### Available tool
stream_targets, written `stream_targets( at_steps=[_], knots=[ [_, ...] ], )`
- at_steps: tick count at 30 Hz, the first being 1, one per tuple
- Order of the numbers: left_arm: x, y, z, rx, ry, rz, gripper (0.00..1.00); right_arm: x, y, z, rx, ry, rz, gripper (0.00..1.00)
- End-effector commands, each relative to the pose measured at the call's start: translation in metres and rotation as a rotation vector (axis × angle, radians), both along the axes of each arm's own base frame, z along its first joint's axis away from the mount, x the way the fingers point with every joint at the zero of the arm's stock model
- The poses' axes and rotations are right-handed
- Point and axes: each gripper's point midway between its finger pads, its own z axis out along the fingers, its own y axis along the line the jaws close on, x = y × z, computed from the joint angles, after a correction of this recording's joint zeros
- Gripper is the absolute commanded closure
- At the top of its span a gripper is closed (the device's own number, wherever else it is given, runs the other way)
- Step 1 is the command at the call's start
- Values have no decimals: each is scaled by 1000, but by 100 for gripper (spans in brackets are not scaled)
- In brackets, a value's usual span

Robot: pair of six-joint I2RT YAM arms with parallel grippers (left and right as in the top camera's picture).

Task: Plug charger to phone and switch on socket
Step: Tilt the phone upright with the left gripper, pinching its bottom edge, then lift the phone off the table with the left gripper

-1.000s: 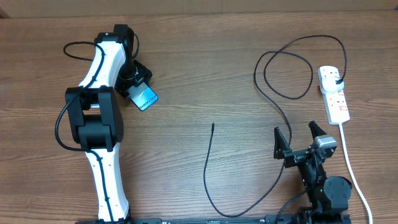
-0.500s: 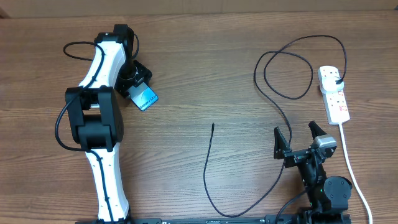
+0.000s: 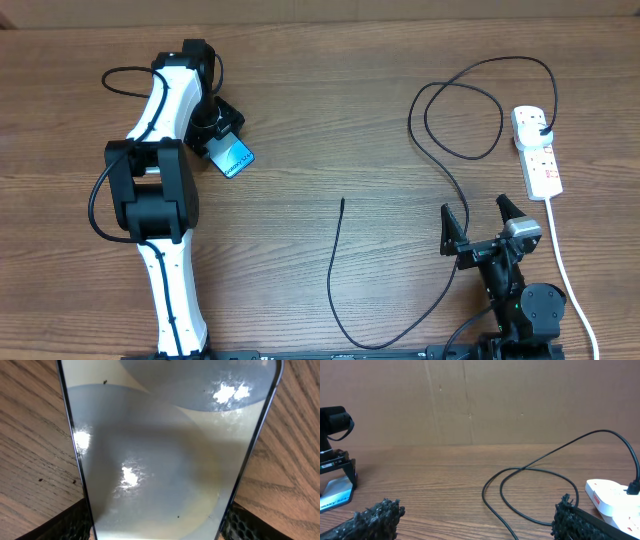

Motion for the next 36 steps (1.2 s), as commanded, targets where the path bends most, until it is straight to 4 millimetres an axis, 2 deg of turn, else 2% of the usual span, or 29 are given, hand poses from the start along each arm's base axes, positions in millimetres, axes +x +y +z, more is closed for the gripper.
stream_targets(
  at_steps=[1,15,28,30,36],
  knots=[
    [5,-7,-9,-21,5,-22,96,0,0,-2,1,-2,1,0],
    [20,-10,23,-39,-46,-30,96,0,1,-2,1,-2,1,0],
    [31,-12,67,-47,-97,-40,96,0,1,-2,1,-2,1,0],
    [32,-15,73,-68,-105,-48,96,0,1,-2,1,-2,1,0],
    [39,-46,90,-247,-148,-69,96,0,1,-2,1,-2,1,0]
  ],
)
